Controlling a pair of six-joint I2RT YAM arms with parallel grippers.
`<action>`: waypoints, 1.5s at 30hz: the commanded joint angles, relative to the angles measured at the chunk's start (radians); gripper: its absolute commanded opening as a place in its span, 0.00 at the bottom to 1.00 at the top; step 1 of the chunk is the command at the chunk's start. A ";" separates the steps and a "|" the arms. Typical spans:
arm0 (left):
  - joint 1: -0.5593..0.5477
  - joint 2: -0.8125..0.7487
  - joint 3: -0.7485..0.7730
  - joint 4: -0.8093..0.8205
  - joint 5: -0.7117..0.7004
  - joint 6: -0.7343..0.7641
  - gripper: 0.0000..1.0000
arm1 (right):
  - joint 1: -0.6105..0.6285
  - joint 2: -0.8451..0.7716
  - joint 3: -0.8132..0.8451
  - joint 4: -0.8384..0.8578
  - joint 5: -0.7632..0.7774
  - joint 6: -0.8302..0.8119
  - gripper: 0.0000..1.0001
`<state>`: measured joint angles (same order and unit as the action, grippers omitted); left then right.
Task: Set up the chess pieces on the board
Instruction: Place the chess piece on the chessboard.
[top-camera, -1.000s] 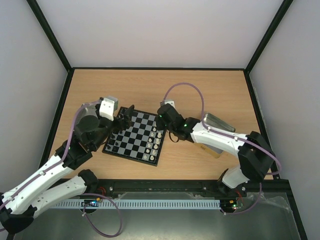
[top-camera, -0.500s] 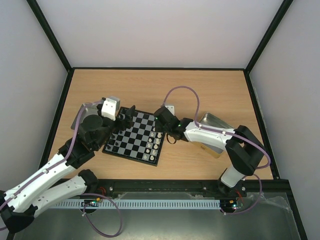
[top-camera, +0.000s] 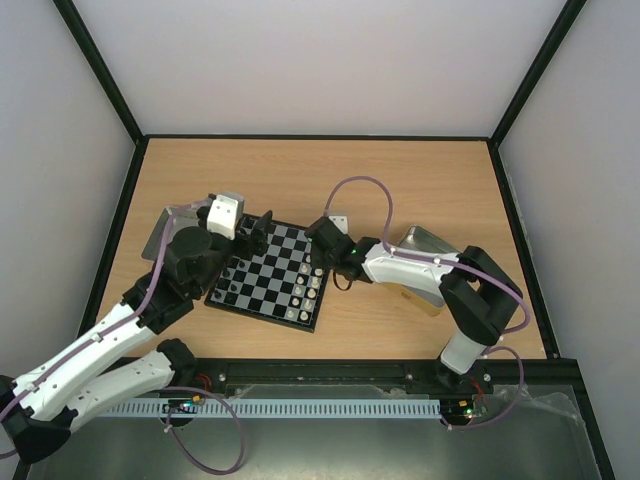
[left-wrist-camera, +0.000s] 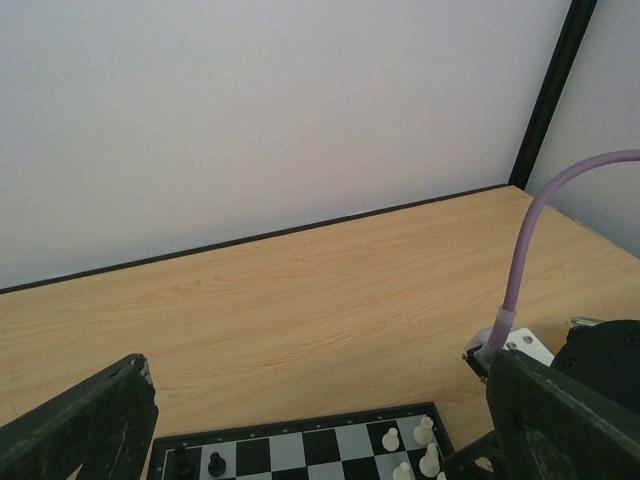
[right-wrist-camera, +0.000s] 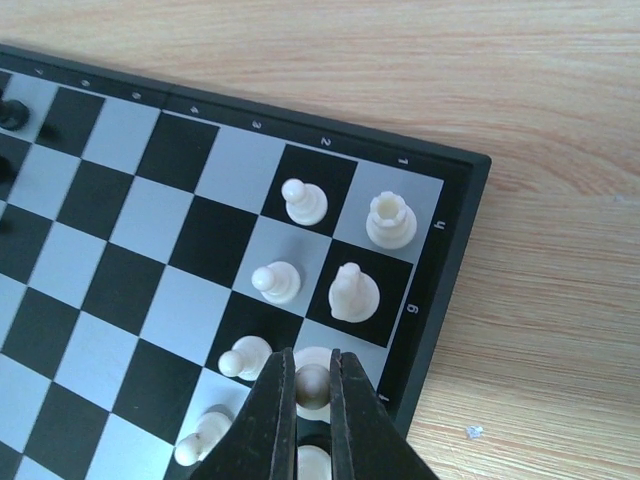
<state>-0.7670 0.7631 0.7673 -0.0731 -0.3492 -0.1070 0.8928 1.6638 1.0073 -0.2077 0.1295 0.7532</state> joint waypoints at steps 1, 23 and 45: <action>0.009 0.005 -0.003 0.030 -0.022 -0.003 0.91 | 0.003 0.029 0.017 -0.042 0.013 0.002 0.02; 0.014 0.016 -0.001 0.019 -0.031 -0.003 0.92 | 0.003 0.093 0.046 -0.044 -0.001 -0.011 0.06; 0.015 0.019 0.001 0.016 -0.032 -0.013 0.92 | 0.004 -0.020 0.068 -0.106 0.069 0.014 0.21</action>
<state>-0.7578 0.7799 0.7673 -0.0734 -0.3676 -0.1089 0.8928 1.7004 1.0412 -0.2649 0.1398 0.7483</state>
